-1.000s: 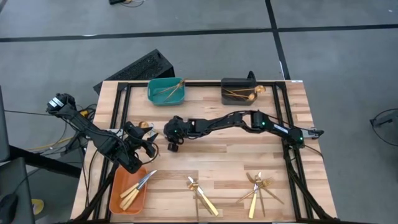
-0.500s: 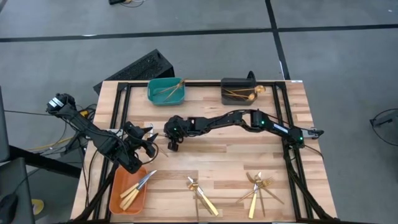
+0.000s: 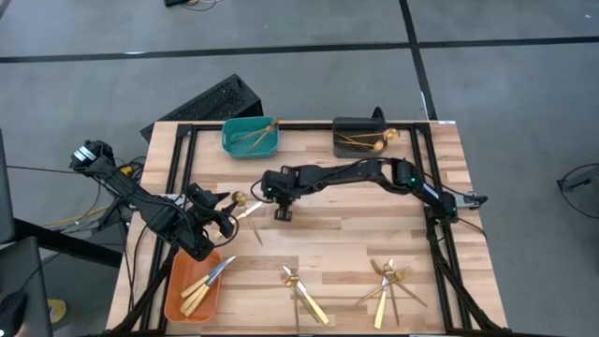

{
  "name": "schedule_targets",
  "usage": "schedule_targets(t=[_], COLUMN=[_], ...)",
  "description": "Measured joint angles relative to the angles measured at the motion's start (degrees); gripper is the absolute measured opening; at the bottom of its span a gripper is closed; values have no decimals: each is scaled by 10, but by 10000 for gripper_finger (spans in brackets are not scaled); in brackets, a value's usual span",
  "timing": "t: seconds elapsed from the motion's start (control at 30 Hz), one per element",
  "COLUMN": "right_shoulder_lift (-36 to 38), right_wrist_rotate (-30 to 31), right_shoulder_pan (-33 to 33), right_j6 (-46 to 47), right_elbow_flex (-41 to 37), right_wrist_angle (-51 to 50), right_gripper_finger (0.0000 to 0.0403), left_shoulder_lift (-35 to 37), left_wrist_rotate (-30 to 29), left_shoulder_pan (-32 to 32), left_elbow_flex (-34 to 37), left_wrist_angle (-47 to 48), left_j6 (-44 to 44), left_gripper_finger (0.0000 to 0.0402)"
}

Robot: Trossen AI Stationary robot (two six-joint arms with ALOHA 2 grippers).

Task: Sort silverware by color (type)
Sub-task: Put the gold spoon into the black bin

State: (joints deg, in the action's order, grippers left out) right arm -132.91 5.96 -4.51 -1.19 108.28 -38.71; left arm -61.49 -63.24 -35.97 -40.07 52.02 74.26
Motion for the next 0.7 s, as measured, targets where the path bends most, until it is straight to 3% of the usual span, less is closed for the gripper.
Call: schedule_targets(t=[0.2,0.4,0.7], right_shoulder_lift=[4,4,5], right_wrist_rotate=[0,-1,-28], right_shoulder_pan=[7,13,10], right_j6=[-4,-7,-6], right_elbow_flex=[-1,-9,-8], right_wrist_angle=[-116,-90,-18], right_gripper_finger=[22,29,78], left_shoulder_lift=[0,0,0], left_wrist_rotate=[0,-2,0], left_shoulder_pan=[0,0,0], left_elbow_flex=[0,0,0], left_wrist_angle=[1,6,12], left_j6=[-1,-2,-2], left_gripper_finger=[171,171,171])
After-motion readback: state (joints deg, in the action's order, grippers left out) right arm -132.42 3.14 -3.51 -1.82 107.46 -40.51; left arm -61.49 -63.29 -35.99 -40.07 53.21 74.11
